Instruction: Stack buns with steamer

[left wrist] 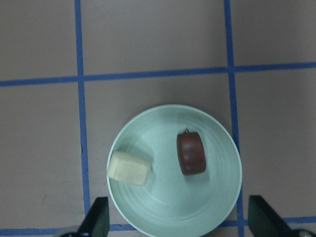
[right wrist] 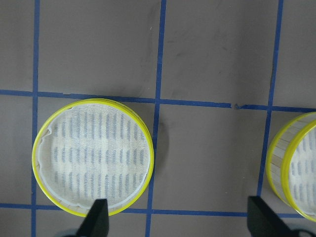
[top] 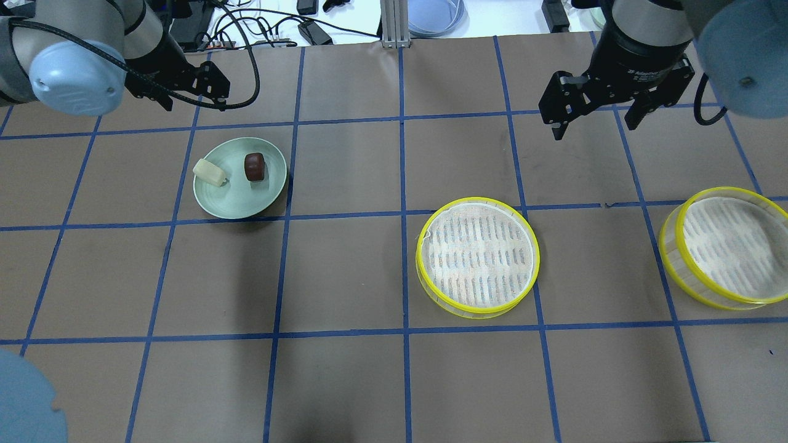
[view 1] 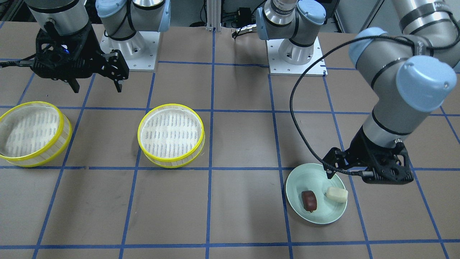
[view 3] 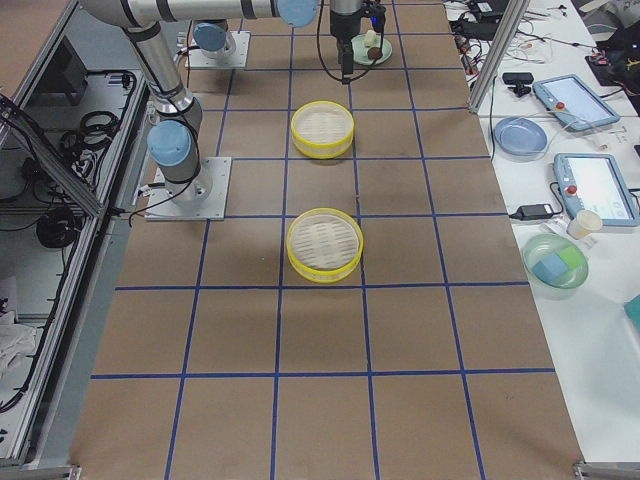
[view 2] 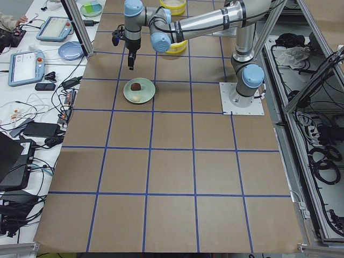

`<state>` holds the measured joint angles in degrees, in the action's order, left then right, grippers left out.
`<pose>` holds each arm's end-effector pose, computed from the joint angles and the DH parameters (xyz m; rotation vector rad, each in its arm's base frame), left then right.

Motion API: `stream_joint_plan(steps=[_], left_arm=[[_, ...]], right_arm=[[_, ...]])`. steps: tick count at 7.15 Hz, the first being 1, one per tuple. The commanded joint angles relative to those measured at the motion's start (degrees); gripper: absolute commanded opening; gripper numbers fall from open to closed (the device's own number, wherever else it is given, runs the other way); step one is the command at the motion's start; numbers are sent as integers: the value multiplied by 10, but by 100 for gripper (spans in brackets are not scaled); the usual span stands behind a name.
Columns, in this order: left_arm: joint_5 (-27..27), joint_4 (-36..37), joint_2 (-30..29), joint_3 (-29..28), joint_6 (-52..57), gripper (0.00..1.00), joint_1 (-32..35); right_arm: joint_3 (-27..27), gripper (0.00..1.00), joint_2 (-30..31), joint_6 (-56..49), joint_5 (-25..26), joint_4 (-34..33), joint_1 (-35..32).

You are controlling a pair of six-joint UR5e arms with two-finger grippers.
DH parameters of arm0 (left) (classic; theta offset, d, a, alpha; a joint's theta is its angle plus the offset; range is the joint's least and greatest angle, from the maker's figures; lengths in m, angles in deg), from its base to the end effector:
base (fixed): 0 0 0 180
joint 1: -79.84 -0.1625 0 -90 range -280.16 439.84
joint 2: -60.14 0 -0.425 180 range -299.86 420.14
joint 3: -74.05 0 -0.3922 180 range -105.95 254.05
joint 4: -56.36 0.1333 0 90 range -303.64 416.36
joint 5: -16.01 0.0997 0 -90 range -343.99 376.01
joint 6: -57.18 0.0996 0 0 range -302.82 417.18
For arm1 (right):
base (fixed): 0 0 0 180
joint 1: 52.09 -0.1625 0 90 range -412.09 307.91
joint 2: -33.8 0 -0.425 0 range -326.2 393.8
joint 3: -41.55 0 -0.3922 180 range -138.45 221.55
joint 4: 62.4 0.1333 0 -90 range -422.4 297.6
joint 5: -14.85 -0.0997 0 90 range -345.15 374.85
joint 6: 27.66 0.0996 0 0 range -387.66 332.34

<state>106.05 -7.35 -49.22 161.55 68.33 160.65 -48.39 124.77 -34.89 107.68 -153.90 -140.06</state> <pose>-0.0308 -0.6441 0.3678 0.0530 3.1012 -0.2516 0.1110 -0.4932 0.4995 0.1384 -3.0851 0.0618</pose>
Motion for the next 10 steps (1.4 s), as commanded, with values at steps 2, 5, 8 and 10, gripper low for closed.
stream_joint_plan(steps=[2, 5, 8, 10], left_arm=[[-4, 78, -91, 2, 25, 100, -46], [-5, 133, -105, 90, 22, 100, -49], [-1, 127, -105, 87, 26, 87, -49], [-5, 126, -105, 91, 21, 45, -49]], right_arm=[[-5, 100, -34, -213, 14, -7, 189], [-5, 99, -151, -410, 16, -152, 319], [-34, 95, -233, -557, 17, -263, 370], [-70, 88, -242, -569, 16, -284, 407]])
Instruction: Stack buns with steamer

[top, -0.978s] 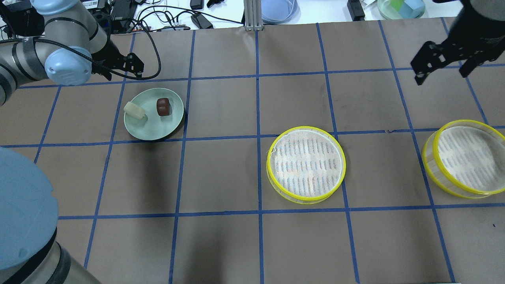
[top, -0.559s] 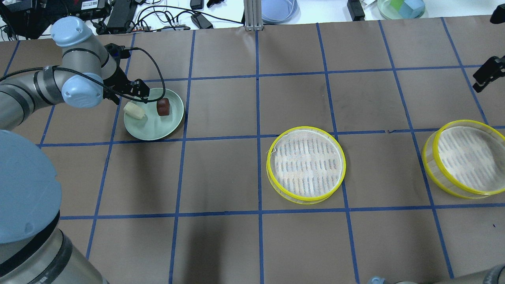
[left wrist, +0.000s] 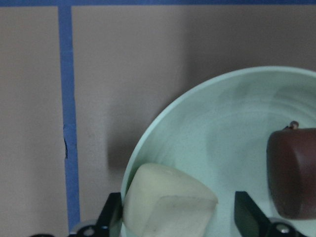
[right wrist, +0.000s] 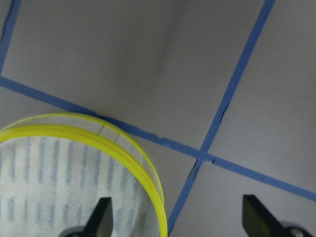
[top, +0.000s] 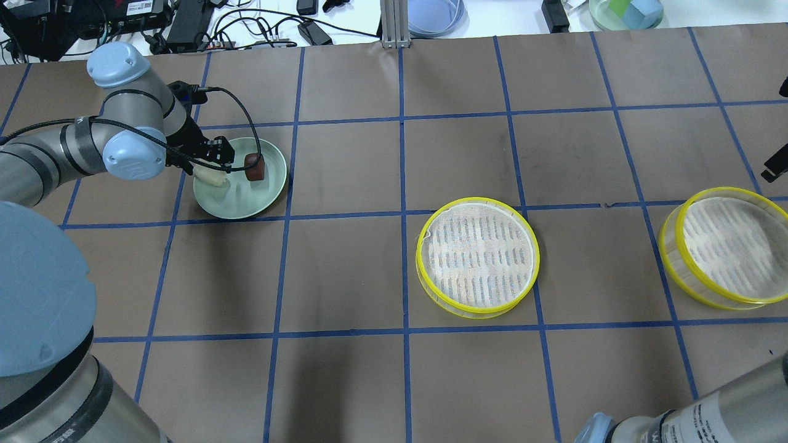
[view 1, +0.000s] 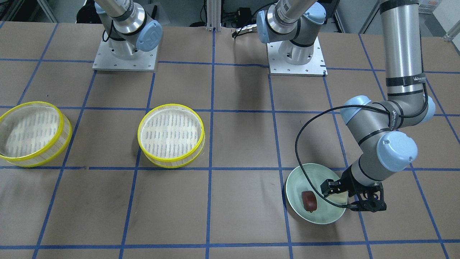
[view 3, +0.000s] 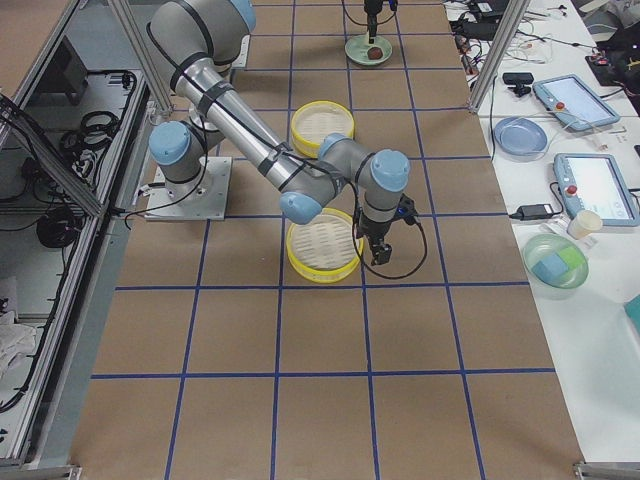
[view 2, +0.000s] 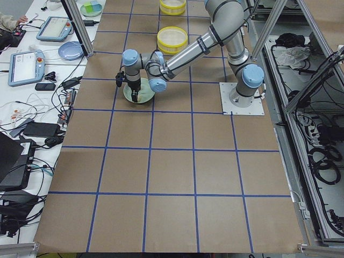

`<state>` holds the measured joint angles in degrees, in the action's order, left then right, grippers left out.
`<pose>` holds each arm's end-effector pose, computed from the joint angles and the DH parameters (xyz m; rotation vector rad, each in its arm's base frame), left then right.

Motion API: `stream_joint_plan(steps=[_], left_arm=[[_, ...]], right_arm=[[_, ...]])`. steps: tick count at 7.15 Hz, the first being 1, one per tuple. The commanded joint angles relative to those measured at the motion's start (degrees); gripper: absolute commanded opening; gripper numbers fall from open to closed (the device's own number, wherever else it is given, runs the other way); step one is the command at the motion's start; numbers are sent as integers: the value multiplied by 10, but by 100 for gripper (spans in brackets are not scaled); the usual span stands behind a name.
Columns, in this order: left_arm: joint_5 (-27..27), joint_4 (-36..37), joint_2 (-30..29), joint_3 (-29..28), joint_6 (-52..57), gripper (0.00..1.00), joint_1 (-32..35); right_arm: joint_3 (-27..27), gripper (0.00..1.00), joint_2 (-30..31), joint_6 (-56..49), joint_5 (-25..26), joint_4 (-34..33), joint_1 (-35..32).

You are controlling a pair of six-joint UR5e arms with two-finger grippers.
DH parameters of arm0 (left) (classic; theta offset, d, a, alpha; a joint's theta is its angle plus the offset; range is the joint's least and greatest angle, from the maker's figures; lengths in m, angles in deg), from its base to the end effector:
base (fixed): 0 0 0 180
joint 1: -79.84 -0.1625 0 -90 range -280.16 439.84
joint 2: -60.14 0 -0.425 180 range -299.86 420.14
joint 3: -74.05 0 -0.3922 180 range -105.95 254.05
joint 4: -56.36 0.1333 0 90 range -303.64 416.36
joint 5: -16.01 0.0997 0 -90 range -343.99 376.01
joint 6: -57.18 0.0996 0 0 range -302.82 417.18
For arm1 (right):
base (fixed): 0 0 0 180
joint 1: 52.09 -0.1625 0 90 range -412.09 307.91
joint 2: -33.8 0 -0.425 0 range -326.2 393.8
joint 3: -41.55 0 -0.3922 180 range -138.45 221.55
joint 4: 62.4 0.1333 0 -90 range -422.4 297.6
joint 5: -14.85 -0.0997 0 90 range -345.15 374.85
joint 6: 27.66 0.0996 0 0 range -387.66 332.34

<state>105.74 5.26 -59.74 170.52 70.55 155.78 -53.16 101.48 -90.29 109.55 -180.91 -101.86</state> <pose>0.0237 -0.6452 0.2035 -0.0187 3.1348 -0.0695 -0.3004 -0.5488 0.2808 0.5946 -3.0112 -0.0738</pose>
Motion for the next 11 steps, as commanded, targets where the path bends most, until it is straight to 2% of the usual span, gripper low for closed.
stream_joint_plan(steps=[1, 3, 4, 5, 6, 7, 8, 11], left_arm=[[-2, 0, 0, 0, 4, 33, 0], [-3, -1, 2, 0, 8, 20, 0], [-2, -1, 18, 0, 6, 20, 5], [-3, -3, 33, -1, -3, 20, 19], [-22, -41, 66, -5, -25, 21, 38], [-25, -87, 100, -9, -60, 21, 60], [-22, -108, 127, -9, -112, 21, 100], [-18, -103, 133, -8, -323, 21, 239]], right_arm=[[-34, 78, -18, -37, -5, -15, 28], [-36, 66, -33, -40, 3, -14, 29], [-37, 54, -34, -60, 0, -14, 28], [-37, 29, -34, -70, -1, -13, 28], [-36, 11, -34, -72, -1, -12, 28], [-36, 1, -34, -87, -1, -11, 28], [-36, 0, -32, -89, 0, -9, 28], [-29, 0, -22, -86, -3, -3, 28]])
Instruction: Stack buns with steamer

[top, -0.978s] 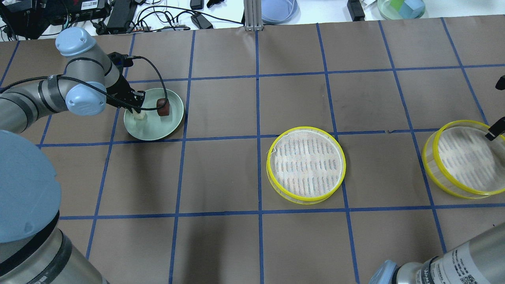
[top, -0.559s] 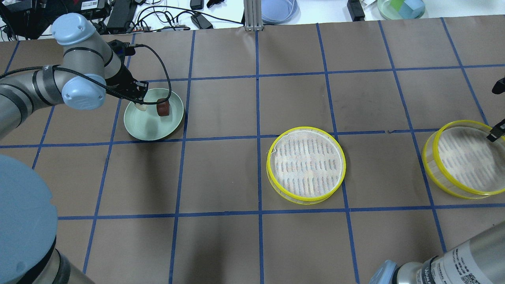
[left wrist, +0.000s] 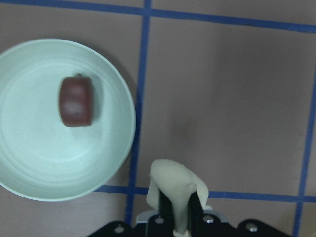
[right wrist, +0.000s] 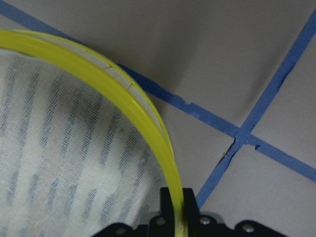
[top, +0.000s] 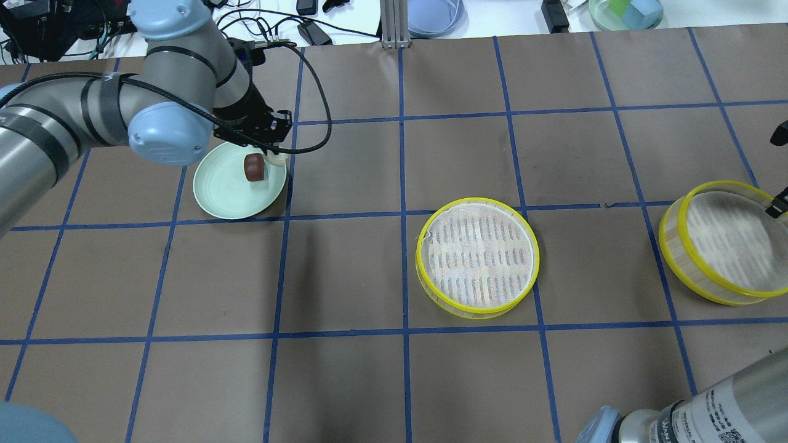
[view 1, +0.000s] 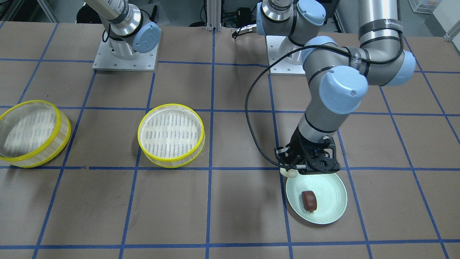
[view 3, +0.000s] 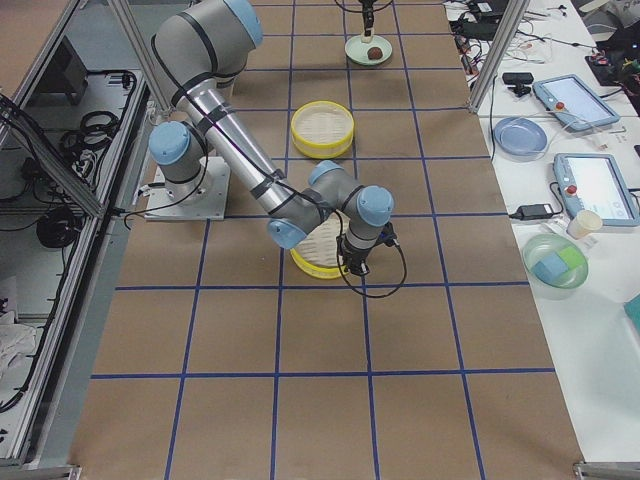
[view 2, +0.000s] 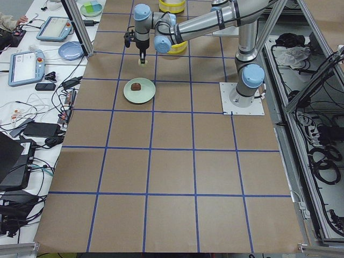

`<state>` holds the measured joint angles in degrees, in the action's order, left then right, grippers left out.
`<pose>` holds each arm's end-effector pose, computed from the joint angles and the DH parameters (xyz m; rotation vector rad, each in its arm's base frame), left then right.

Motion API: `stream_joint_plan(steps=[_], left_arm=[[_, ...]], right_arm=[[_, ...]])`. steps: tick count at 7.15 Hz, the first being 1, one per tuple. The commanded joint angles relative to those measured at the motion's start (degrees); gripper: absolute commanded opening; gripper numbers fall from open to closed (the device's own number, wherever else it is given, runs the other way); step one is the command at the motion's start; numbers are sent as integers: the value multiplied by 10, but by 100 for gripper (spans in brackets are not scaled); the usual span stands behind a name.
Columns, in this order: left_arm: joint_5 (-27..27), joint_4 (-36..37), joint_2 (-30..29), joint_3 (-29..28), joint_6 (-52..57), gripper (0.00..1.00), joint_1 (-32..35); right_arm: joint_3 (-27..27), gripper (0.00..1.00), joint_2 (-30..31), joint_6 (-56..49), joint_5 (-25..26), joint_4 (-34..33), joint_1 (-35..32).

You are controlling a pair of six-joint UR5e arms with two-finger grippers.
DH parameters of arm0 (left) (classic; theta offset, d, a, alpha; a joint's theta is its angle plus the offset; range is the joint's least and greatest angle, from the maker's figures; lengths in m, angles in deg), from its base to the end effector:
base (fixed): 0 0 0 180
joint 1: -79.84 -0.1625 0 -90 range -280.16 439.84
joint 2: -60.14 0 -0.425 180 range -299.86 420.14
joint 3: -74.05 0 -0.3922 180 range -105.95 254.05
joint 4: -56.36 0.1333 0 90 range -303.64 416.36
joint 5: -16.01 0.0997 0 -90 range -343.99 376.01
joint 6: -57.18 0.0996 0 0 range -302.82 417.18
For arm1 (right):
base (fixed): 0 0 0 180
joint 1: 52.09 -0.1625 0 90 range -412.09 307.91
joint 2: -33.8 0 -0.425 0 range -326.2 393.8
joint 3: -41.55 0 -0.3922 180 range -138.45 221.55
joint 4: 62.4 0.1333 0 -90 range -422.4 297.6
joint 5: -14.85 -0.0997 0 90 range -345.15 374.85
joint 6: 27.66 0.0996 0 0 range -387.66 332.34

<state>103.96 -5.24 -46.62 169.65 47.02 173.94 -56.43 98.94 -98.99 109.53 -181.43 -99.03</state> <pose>-0.1790 -0.5836 0.3318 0.1604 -3.0850 0.1549 -0.3189 -0.5246 0.2298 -0.7674 3.0300 0.1637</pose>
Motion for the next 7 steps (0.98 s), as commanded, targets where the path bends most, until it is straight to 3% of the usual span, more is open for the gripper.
stream_joint_plan(steps=[1, 3, 5, 6, 7], left_arm=[[-1, 3, -1, 1, -176, 21, 118], [-1, 10, -21, 3, -322, 24, 236], [-11, 73, -41, 1, -378, 26, 280], [-28, 93, -57, 2, -390, 38, 282], [-28, 93, -66, 3, -390, 74, 285]], right_arm=[[5, 0, 21, 13, -12, 33, -1], [5, 0, 48, 81, -16, 58, -9], [4, 0, 83, 169, -6, 100, -46], [2, 0, 101, 222, -5, 127, -76], [1, 0, 113, 275, 15, 137, -105]])
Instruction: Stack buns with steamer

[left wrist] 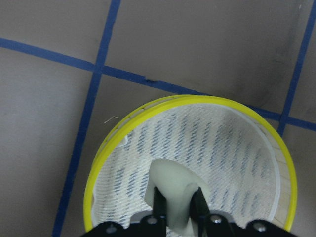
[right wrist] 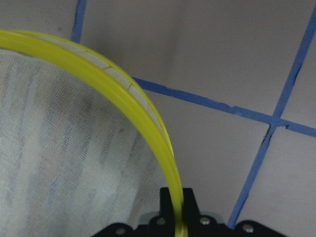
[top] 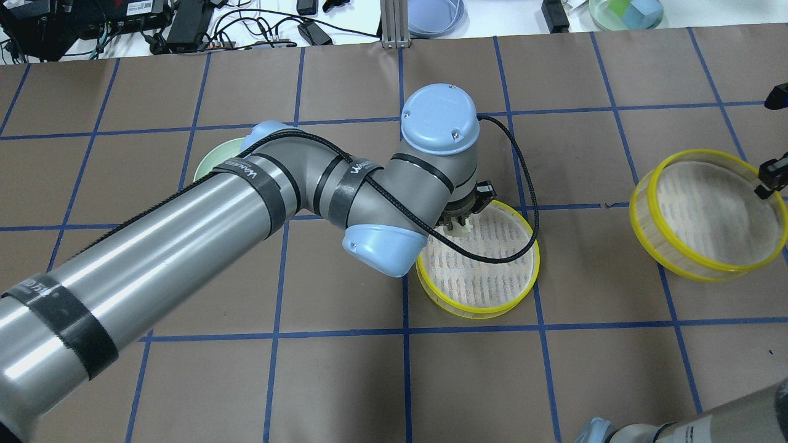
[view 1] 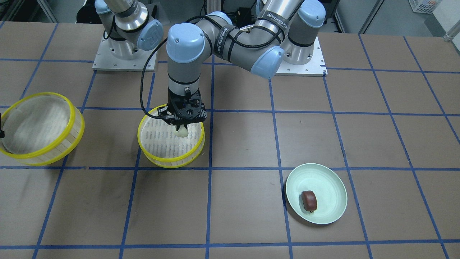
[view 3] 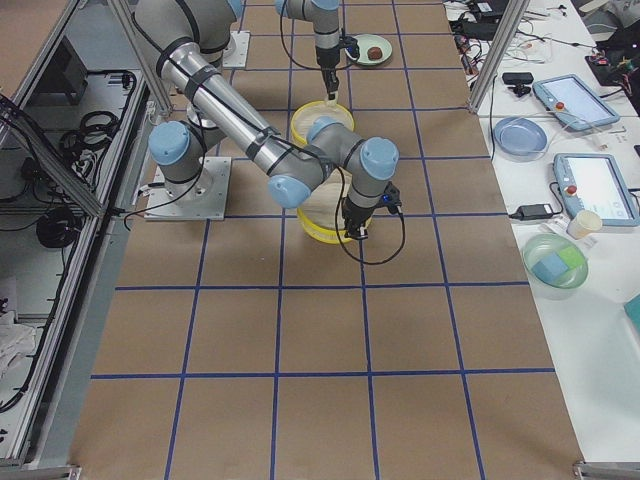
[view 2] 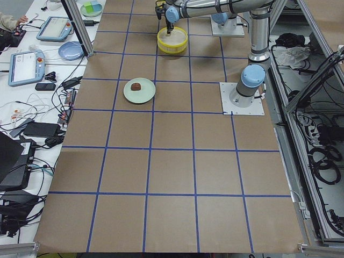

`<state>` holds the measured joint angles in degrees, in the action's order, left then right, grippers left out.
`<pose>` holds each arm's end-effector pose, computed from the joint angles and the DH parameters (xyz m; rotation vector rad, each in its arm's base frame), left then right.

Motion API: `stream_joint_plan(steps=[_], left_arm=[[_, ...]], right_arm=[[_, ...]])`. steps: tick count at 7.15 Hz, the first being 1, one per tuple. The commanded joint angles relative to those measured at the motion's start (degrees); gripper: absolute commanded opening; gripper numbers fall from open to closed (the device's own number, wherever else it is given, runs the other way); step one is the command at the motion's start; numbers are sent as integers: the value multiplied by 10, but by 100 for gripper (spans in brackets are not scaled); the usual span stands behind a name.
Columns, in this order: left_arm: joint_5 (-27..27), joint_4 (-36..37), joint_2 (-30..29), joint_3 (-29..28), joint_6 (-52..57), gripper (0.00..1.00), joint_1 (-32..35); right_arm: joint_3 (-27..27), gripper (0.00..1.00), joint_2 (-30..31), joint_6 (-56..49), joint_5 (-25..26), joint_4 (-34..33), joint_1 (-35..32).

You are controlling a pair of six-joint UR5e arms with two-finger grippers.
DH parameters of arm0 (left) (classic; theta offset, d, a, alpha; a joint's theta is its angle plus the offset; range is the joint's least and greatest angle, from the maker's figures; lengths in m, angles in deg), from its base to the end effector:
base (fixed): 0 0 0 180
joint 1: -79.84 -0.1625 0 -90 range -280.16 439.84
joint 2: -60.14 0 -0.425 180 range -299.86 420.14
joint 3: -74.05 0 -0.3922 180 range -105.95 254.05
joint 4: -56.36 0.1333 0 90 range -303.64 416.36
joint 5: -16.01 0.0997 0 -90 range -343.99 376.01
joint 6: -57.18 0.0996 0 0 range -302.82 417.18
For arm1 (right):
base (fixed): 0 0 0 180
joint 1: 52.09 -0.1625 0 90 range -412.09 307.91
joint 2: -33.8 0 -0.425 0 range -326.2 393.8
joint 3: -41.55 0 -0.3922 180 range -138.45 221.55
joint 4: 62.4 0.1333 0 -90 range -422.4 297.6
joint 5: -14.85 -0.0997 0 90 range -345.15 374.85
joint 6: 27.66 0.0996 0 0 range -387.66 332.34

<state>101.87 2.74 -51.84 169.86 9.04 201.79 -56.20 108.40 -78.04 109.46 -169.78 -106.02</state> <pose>-0.4470 -0.4513 0.2904 0.4128 -2.9596 0.1023 -0.2300 -0.5286 0.3093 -0.3955 3.0997 0.2009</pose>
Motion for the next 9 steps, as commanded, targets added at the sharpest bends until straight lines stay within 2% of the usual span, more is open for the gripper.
stream_joint_plan(steps=[1, 3, 5, 7, 8, 9], left_arm=[[-5, 15, -14, -3, -10, 100, 7], [-1, 14, 2, -4, -1, 100, 6], [42, 2, 32, -8, 63, 100, -23], [43, -119, 82, -45, 206, 100, -102], [39, -153, 95, -64, 245, 100, -145], [37, -162, 103, -65, 307, 100, -195]], right_arm=[[-2, 0, 25, 100, 23, 31, -55], [-5, 0, 49, 226, 20, 79, -121], [-6, 0, 62, 360, 16, 126, -210], [-7, 0, 63, 459, 16, 132, -303], [-7, 0, 57, 507, 14, 132, -353], [-12, 0, 51, 514, 9, 123, -374]])
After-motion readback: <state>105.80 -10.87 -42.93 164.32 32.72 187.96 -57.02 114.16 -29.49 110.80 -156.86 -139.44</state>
